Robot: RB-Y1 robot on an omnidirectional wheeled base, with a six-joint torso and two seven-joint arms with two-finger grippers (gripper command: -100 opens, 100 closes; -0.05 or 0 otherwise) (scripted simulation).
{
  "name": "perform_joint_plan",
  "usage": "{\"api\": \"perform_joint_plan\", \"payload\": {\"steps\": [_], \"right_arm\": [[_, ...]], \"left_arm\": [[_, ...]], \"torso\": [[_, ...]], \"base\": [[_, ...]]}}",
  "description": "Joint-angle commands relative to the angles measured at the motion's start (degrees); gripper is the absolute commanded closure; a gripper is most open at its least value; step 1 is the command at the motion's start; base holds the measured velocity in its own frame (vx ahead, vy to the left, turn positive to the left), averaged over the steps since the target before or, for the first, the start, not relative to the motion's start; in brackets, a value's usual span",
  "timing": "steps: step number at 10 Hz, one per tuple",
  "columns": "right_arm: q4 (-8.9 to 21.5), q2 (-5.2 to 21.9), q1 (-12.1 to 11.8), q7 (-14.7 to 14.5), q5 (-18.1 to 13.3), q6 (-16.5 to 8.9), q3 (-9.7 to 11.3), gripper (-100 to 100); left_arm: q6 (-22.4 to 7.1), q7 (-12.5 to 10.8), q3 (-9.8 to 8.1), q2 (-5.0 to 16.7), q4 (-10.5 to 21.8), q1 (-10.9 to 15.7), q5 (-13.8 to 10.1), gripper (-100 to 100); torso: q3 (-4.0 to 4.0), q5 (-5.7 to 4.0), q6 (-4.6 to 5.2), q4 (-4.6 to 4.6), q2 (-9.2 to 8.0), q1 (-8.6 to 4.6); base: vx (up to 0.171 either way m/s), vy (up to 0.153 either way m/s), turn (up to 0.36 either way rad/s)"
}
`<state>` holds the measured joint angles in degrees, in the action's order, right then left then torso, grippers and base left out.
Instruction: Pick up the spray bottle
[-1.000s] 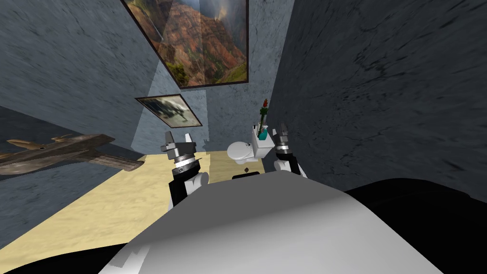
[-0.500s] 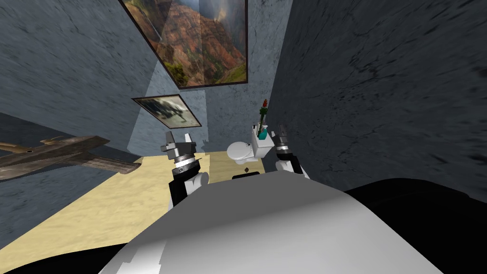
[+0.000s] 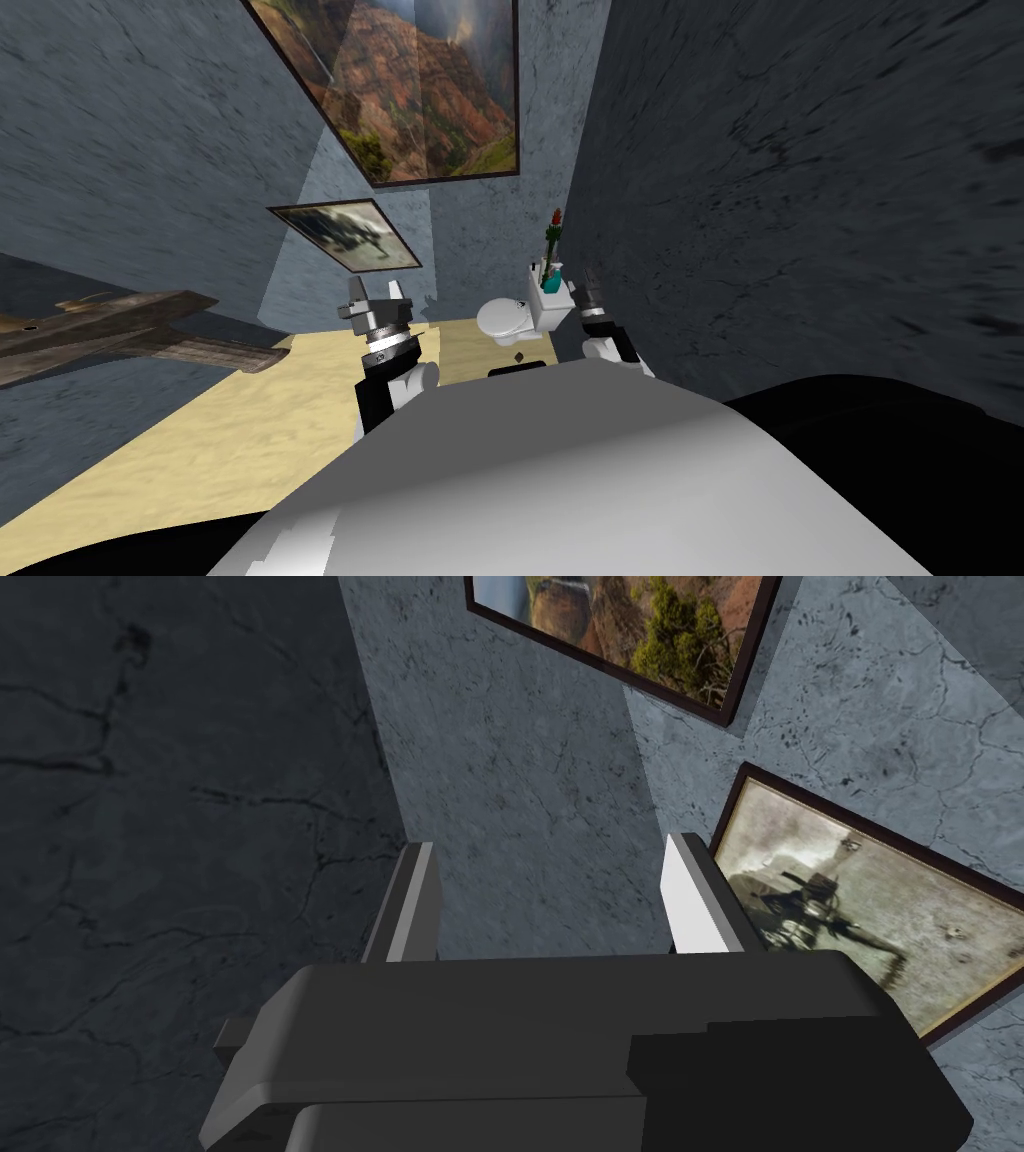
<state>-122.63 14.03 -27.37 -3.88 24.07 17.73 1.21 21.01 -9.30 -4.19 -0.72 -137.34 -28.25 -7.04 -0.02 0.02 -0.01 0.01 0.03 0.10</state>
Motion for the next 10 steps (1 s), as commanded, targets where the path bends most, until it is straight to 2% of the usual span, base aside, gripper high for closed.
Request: {"api": "perform_joint_plan", "payload": {"steps": [1, 2, 3, 4, 5, 7, 8, 9, 10], "right_arm": [[0.8, 2.0, 0.0, 0.7, 2.9, -2.0, -0.1, -100], [0.8, 2.0, 0.0, 0.7, 4.4, -2.0, -0.1, -100], [1.7, 3.8, 0.0, 1.3, 6.1, -3.6, -0.1, -100], [1.7, 3.8, 0.0, 1.3, 7.7, -3.6, -0.1, -100], [2.6, 5.7, -0.1, 1.9, 9.4, -5.3, -0.1, -100], [2.6, 5.7, -0.1, 1.9, 11.7, -5.3, -0.1, -100], [3.5, 7.6, 0.0, 2.6, 14.0, -7.0, -0.1, -100], [3.5, 7.6, 0.0, 2.6, 15.7, -7.0, -0.1, -100], [4.6, 9.6, 0.0, 3.3, 17.5, -8.8, -0.2, -100]], "left_arm": [[0.0, 0.0, 0.00, 0.0, 0.0, 0.0, 0.0, 0], [0.0, 0.0, 0.00, 0.0, 0.0, 0.0, 0.0, 0], [0.0, 0.0, 0.00, 0.0, 0.0, 0.0, 0.0, 0], [0.0, 0.0, 0.00, 0.0, 0.0, 0.0, 0.0, 0], [0.0, 0.0, 0.00, 0.0, 0.0, 0.0, 0.0, 0], [0.0, 0.0, 0.00, 0.0, 0.0, 0.0, 0.0, 0], [0.0, 0.0, 0.00, 0.0, 0.0, 0.0, 0.0, 0], [0.0, 0.0, 0.00, 0.0, 0.0, 0.0, 0.0, 0], [0.0, 0.0, 0.00, 0.0, 0.0, 0.0, 0.0, 0]], "torso": [[0.00, 0.00, 0.00, 0.00, 0.00, 0.00], [0.01, 0.00, 0.01, 0.00, -0.01, 0.00], [0.00, 0.00, 0.00, 0.00, -0.01, 0.00], [-0.01, 0.00, 0.01, 0.00, 0.02, 0.02], [-0.01, 0.01, 0.00, 0.00, 0.02, 0.02], [-0.03, 0.00, -0.01, 0.01, 0.04, 0.01], [-0.01, -0.01, -0.01, 0.00, 0.02, -0.04], [-0.02, -0.01, 0.01, 0.01, 0.04, -0.03], [-0.03, 0.00, -0.01, 0.01, 0.05, 0.01]], "base": [[0.002, 0.031, -0.060], [0.003, 0.029, -0.038], [0.011, 0.040, -0.069], [0.009, 0.035, -0.036], [0.018, 0.038, -0.066], [0.011, 0.024, -0.015], [0.015, 0.025, -0.071], [0.017, 0.034, -0.041], [0.027, 0.045, -0.069]]}}
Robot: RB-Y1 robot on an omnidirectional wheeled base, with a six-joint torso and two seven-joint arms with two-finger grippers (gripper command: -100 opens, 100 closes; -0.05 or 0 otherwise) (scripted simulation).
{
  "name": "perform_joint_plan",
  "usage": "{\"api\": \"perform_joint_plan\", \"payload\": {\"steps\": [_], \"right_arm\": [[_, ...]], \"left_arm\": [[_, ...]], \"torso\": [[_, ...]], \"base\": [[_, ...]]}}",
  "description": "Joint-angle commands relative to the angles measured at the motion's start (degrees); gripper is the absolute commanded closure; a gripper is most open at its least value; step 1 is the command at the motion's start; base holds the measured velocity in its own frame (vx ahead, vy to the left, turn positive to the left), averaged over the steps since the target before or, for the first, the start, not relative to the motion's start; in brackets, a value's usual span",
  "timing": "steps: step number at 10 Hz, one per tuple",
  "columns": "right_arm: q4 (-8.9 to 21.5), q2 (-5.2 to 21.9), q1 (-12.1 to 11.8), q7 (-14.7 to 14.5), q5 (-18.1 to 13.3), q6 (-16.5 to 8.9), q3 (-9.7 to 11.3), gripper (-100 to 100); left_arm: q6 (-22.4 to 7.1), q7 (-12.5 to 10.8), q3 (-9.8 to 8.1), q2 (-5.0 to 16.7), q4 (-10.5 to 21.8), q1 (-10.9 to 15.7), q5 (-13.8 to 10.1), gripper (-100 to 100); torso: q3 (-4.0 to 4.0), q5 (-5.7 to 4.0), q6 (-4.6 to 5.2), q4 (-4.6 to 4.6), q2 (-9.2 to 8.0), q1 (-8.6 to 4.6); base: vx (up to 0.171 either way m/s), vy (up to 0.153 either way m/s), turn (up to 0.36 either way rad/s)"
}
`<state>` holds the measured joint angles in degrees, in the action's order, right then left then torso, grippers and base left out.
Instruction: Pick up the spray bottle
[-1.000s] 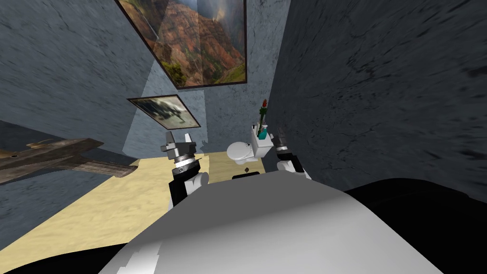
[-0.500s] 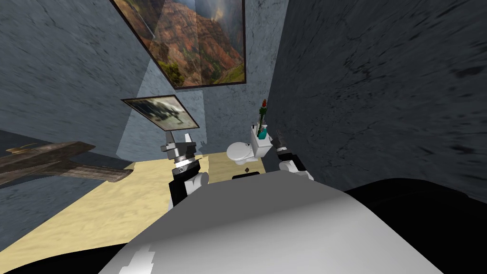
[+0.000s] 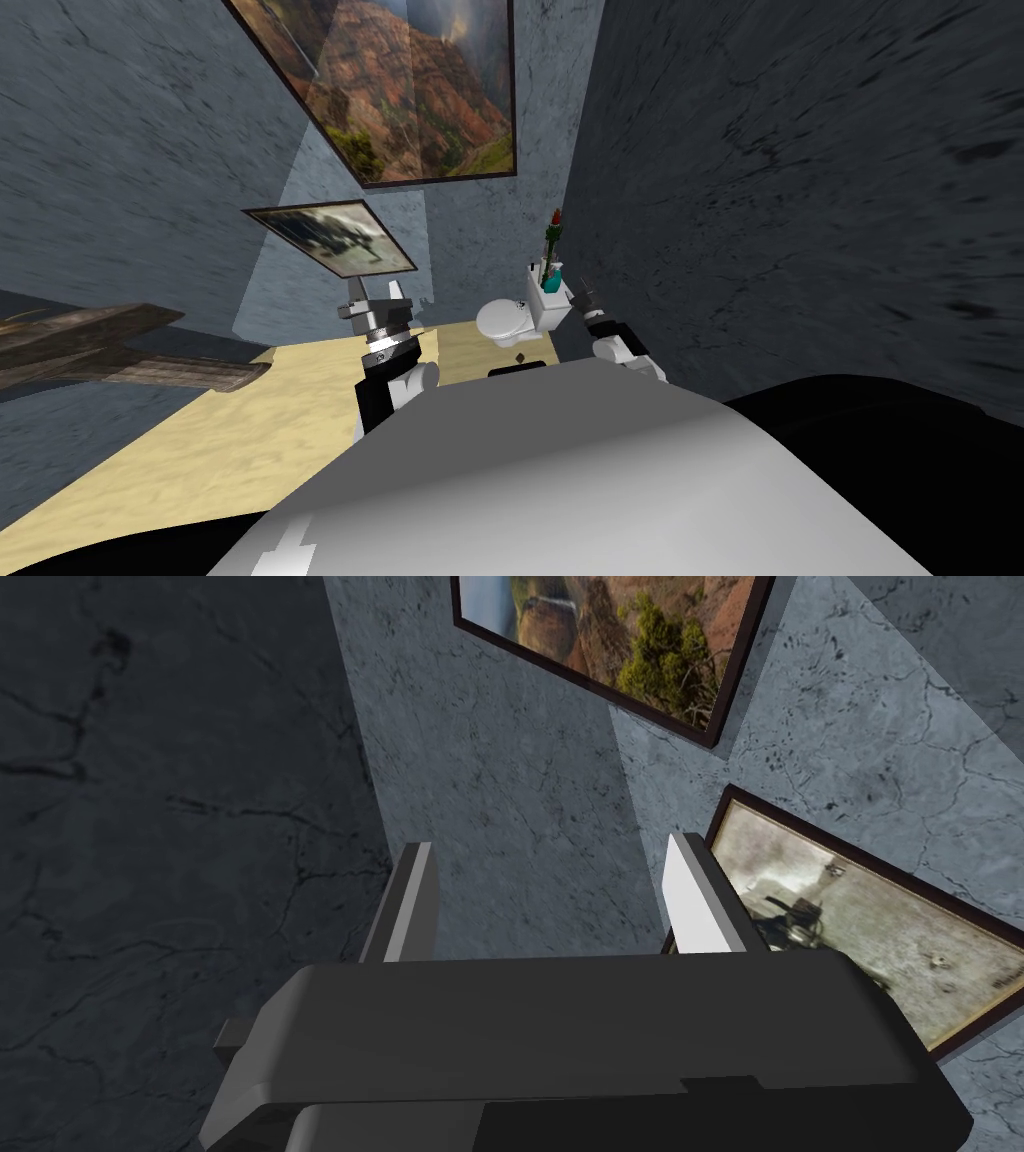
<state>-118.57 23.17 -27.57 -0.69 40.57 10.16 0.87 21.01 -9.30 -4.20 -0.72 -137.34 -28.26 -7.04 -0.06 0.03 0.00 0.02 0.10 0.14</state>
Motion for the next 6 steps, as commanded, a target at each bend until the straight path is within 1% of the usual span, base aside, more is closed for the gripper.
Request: {"api": "perform_joint_plan", "payload": {"steps": [1, 2, 3, 4, 5, 6], "right_arm": [[0.5, 0.4, 0.2, 0.1, 2.9, -1.2, 0.1, -100], [1.5, 2.4, 0.3, 0.9, 4.6, -3.0, 0.0, -100], [1.5, 2.4, 0.3, 0.9, 6.4, -3.0, 0.0, -100], [1.5, 2.4, 0.3, 0.9, 7.4, -3.0, 0.0, -100], [2.6, 4.5, 0.5, 1.7, 9.5, -4.8, -0.2, -100], [2.6, 4.5, 0.5, 1.7, 11.2, -4.8, -0.2, -100]], "left_arm": [[0.0, 0.0, 0.00, 0.0, 0.0, 0.0, 0.0, 0], [0.0, 0.0, 0.00, 0.0, 0.0, 0.0, 0.0, 0], [0.0, 0.0, 0.00, 0.0, 0.0, 0.0, 0.0, 0], [0.0, 0.0, 0.00, 0.0, 0.0, 0.0, 0.0, 0], [0.0, 0.0, 0.00, 0.0, 0.0, 0.0, 0.0, 0], [0.0, 0.0, 0.00, 0.0, 0.0, 0.0, 0.0, 0]], "torso": [[0.00, 0.00, 0.00, 0.00, 0.00, 0.00], [0.00, 0.00, -0.02, 0.00, -0.01, 0.01], [-0.01, 0.00, -0.01, 0.00, 0.02, 0.01], [-0.01, 0.00, -0.01, 0.00, 0.01, -0.01], [0.01, -0.01, -0.02, -0.01, -0.03, -0.07], [0.00, -0.01, 0.00, 0.00, -0.01, -0.06]], "base": [[0.021, 0.041, -0.036], [0.030, 0.041, -0.061], [0.026, 0.036, -0.033], [0.010, 0.016, 0.005], [0.023, 0.026, -0.054], [0.026, 0.030, -0.039]]}}
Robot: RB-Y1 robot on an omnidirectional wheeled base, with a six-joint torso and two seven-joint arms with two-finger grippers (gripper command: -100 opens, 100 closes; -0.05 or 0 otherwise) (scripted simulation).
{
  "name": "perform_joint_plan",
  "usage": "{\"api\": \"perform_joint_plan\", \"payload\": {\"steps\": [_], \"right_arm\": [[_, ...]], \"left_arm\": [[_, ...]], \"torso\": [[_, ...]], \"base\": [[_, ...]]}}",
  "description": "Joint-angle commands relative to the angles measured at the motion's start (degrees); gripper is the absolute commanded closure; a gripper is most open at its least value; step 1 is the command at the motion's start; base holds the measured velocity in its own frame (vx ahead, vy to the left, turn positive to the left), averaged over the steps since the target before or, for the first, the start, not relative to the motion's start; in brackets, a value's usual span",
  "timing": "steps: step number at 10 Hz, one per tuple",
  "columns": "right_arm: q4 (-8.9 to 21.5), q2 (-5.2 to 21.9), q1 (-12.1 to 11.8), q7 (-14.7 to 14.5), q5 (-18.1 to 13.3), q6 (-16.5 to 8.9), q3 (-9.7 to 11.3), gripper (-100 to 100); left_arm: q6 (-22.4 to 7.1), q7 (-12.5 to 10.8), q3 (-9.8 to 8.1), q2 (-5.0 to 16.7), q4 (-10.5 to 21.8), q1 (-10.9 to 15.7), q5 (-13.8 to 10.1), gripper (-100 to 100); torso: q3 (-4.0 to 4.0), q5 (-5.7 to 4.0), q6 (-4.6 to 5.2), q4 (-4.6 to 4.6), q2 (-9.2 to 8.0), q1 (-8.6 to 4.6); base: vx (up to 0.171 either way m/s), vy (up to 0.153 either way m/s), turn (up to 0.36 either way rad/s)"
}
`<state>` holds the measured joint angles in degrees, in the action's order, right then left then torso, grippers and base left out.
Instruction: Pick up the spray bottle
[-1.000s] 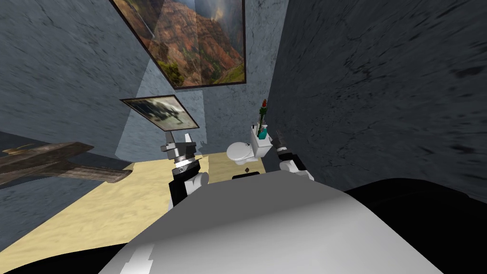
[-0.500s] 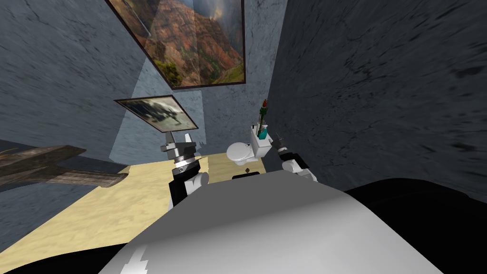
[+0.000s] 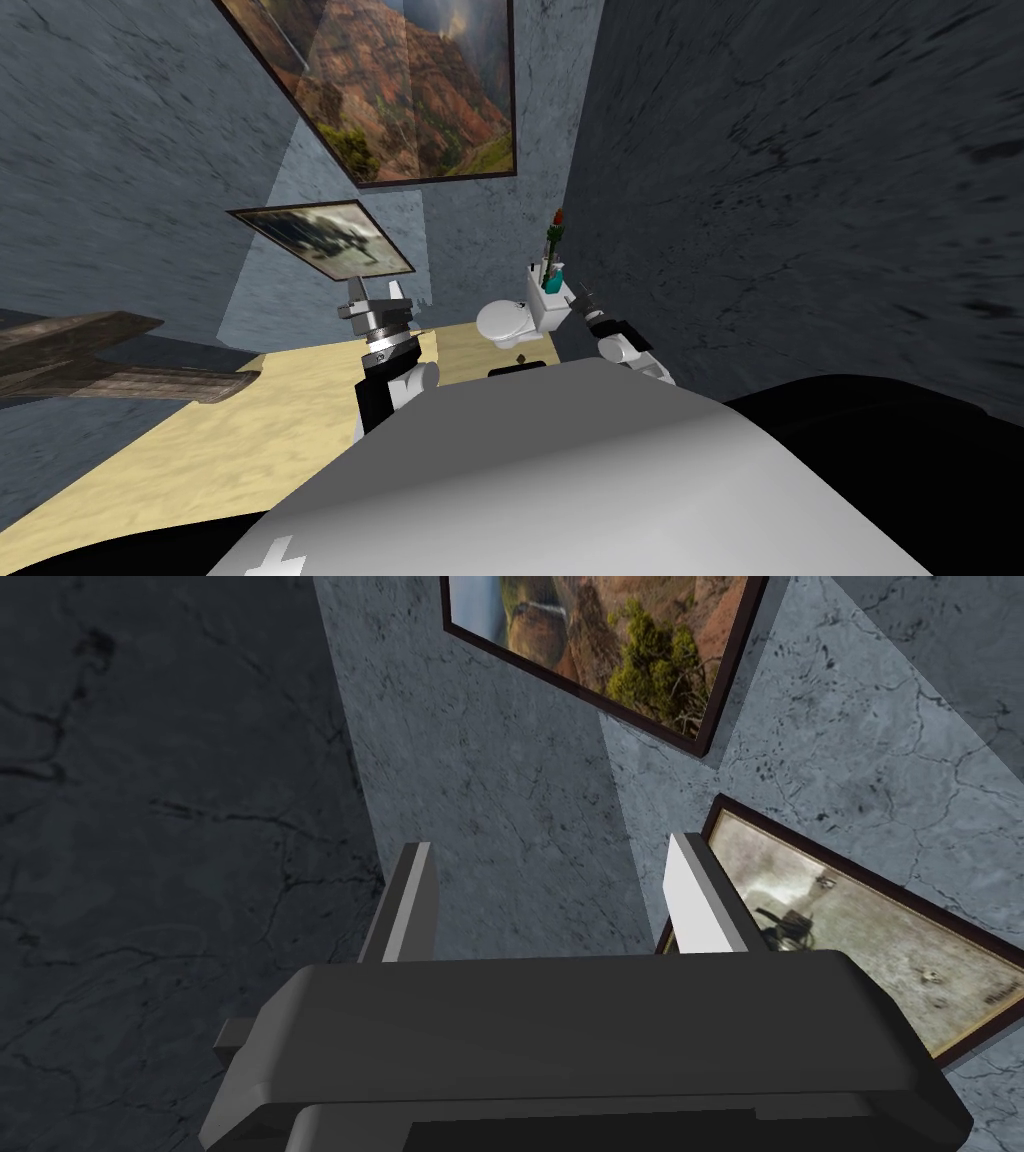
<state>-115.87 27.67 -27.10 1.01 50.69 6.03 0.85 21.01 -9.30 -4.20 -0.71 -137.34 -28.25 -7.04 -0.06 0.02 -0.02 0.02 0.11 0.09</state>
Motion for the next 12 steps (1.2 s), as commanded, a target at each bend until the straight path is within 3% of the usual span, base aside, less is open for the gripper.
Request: {"api": "perform_joint_plan", "payload": {"steps": [1, 2, 4, 7, 9, 10, 12], "right_arm": [[-0.1, 0.0, 0.0, 0.0, 1.6, -0.6, -0.1, -100], [0.9, 2.0, 0.2, 0.8, 3.9, -2.5, -0.3, -100], [0.9, 2.0, 0.2, 0.8, 6.0, -2.5, -0.3, -100], [3.1, 6.1, 0.6, 2.5, 11.8, -6.1, -0.7, -100], [3.1, 6.1, 0.6, 2.5, 15.0, -6.1, -0.7, -100], [4.1, 8.2, 0.9, 3.3, 16.9, -7.9, -0.9, -100], [4.1, 8.2, 0.9, 3.3, 19.5, -7.9, -0.9, -100]], "left_arm": [[0.0, 0.0, 0.00, 0.0, 0.0, 0.0, 0.0, 0], [0.0, 0.0, 0.00, 0.0, 0.0, 0.0, 0.0, 0], [0.0, 0.0, 0.00, 0.0, 0.0, 0.0, 0.0, 0], [0.0, 0.0, 0.00, 0.0, 0.0, 0.0, 0.0, 0], [0.0, 0.0, 0.00, 0.0, 0.0, 0.0, 0.0, 0], [0.0, 0.0, 0.00, 0.0, 0.0, 0.0, 0.0, 0], [0.0, 0.0, 0.00, 0.0, 0.0, 0.0, 0.0, 0]], "torso": [[0.00, 0.00, 0.00, 0.00, 0.00, 0.00], [0.02, 0.00, 0.00, -0.01, -0.03, -0.03], [-0.01, 0.00, 0.00, 0.00, 0.01, -0.01], [-0.01, 0.00, 0.00, 0.00, 0.01, 0.00], [-0.05, 0.00, -0.01, 0.02, 0.09, -0.02], [-0.02, -0.01, -0.01, 0.01, 0.02, -0.06], [0.00, -0.01, 0.00, 0.00, 0.00, -0.04]], "base": [[0.014, 0.016, 0.001], [0.027, 0.025, -0.050], [0.023, 0.020, -0.019], [0.034, 0.030, -0.045], [0.036, 0.017, -0.011], [0.034, 0.023, -0.045], [0.014, 0.011, -0.020]]}}
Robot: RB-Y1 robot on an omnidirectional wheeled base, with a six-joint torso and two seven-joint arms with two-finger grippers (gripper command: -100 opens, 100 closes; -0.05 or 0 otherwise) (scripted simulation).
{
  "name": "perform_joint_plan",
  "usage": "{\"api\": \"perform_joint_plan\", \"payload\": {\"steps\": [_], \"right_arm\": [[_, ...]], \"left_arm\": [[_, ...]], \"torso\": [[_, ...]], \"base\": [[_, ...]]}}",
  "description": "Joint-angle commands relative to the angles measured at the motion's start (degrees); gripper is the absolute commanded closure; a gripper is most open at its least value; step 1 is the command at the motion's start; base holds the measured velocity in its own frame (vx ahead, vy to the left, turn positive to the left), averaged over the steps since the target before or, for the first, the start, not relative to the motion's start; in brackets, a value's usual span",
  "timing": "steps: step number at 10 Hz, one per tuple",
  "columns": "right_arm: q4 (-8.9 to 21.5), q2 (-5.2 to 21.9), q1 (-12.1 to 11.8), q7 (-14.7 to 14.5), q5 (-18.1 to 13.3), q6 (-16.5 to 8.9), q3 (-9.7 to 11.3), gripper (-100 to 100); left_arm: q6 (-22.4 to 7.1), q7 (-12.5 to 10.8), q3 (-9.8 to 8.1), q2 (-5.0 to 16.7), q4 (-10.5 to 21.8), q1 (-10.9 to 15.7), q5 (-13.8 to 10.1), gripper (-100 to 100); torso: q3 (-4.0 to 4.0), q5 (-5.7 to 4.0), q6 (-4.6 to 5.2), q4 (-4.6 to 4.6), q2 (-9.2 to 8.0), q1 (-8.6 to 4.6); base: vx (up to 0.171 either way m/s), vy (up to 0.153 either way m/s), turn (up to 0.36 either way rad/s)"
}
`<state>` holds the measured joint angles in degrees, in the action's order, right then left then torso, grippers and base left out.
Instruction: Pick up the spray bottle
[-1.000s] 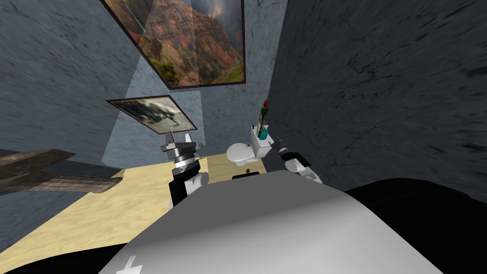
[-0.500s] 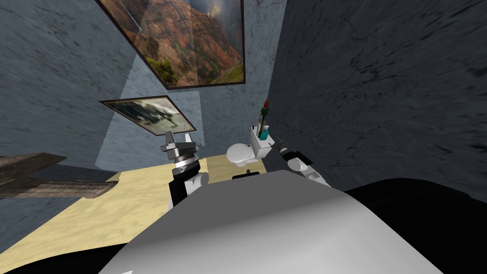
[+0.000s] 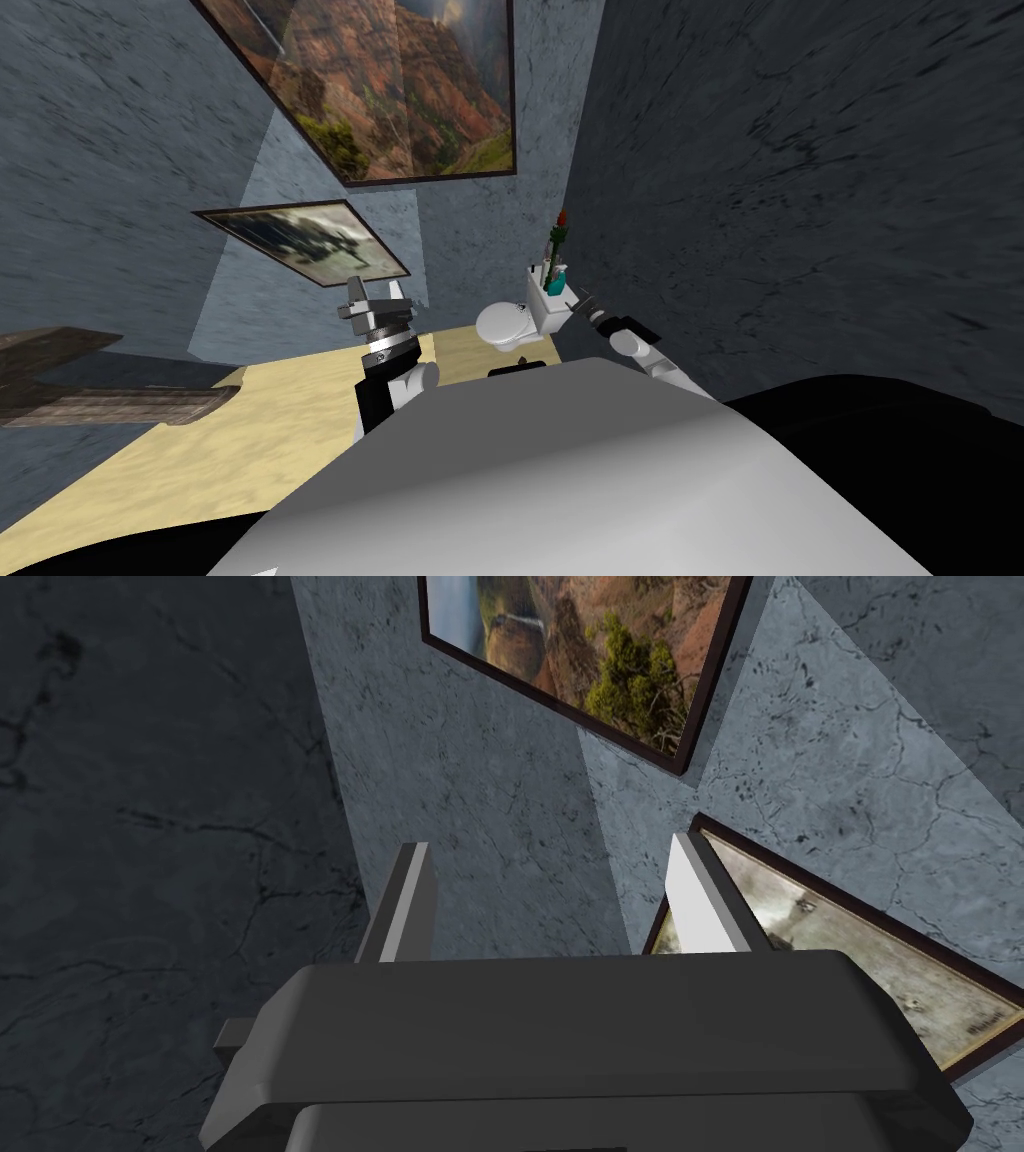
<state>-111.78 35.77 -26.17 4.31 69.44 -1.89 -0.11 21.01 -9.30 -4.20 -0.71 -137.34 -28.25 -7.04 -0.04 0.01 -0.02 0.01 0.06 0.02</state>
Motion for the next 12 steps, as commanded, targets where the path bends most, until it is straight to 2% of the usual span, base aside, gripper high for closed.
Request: {"api": "perform_joint_plan", "payload": {"steps": [1, 3, 4, 6, 7, 9, 10, 11, 12], "right_arm": [[1.1, 2.2, 0.3, 0.9, 2.9, -1.8, -0.2, -100], [1.1, 2.2, 0.3, 0.9, 5.2, -1.8, -0.2, -100], [2.1, 4.3, 0.6, 1.8, 7.5, -3.5, -0.5, -100], [2.1, 4.3, 0.6, 1.8, 9.7, -3.5, -0.5, -100], [3.1, 6.3, 0.9, 2.6, 11.6, -5.3, -0.8, -100], [3.1, 6.3, 0.9, 2.6, 14.1, -5.3, -0.8, -100], [4.1, 8.4, 1.2, 3.5, 16.3, -7.0, -1.1, -100], [4.1, 8.4, 1.2, 3.5, 18.2, -7.0, -1.1, -100], [5.1, 10.3, 1.6, 4.3, 20.0, -8.7, -1.4, -100]], "left_arm": [[0.0, 0.0, 0.00, 0.0, 0.0, 0.0, 0.0, 0], [0.0, 0.0, 0.00, 0.0, 0.0, 0.0, 0.0, 0], [0.0, 0.0, 0.00, 0.0, 0.0, 0.0, 0.0, 0], [0.0, 0.0, 0.00, 0.0, 0.0, 0.0, 0.0, 0], [0.0, 0.0, 0.00, 0.0, 0.0, 0.0, 0.0, 0], [0.0, 0.0, 0.00, 0.0, 0.0, 0.0, 0.0, 0], [0.0, 0.0, 0.00, 0.0, 0.0, 0.0, 0.0, 0], [0.0, 0.0, 0.00, 0.0, 0.0, 0.0, 0.0, 0], [0.0, 0.0, 0.00, 0.0, 0.0, 0.0, 0.0, 0]], "torso": [[0.00, 0.00, 0.00, 0.00, 0.00, 0.00], [-0.07, 0.01, 0.00, 0.03, 0.12, 0.03], [-0.04, 0.00, 0.00, 0.02, 0.07, 0.02], [-0.06, 0.01, 0.00, 0.02, 0.10, 0.03], [-0.03, 0.00, 0.00, 0.01, 0.05, 0.00], [-0.05, 0.00, 0.00, 0.02, 0.08, -0.02], [-0.02, -0.01, 0.00, 0.01, 0.03, -0.02], [-0.04, 0.00, 0.00, 0.01, 0.07, -0.02], [-0.04, -0.01, 0.00, 0.02, 0.07, -0.01]], "base": [[0.042, 0.018, -0.028], [0.037, 0.015, -0.015], [0.035, 0.018, -0.045], [0.030, 0.012, -0.012], [0.034, 0.009, -0.034], [0.024, 0.003, -0.013], [0.035, 0.007, -0.028], [0.033, 0.006, -0.030], [0.037, -0.001, -0.035]]}}
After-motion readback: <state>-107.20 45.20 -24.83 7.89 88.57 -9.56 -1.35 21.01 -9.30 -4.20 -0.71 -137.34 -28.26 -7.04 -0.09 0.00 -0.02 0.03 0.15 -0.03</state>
